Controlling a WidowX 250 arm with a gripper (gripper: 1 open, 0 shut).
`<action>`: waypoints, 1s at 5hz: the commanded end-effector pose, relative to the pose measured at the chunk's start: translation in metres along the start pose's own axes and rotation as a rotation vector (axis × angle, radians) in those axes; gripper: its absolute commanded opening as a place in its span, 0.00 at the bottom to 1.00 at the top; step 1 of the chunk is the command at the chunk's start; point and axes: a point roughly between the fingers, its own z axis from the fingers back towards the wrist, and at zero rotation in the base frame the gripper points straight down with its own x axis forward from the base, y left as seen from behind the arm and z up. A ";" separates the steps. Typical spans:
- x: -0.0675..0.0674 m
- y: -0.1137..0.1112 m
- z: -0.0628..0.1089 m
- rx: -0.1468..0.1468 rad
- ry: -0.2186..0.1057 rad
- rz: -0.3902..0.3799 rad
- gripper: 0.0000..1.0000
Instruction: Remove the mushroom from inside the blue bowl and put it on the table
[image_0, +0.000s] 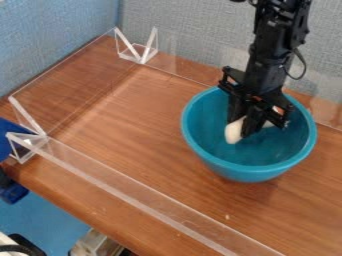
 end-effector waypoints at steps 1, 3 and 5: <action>0.004 0.008 0.006 0.011 -0.041 0.010 0.00; -0.003 0.008 -0.008 0.012 -0.017 0.006 0.00; -0.008 0.010 -0.006 0.017 -0.019 0.001 0.00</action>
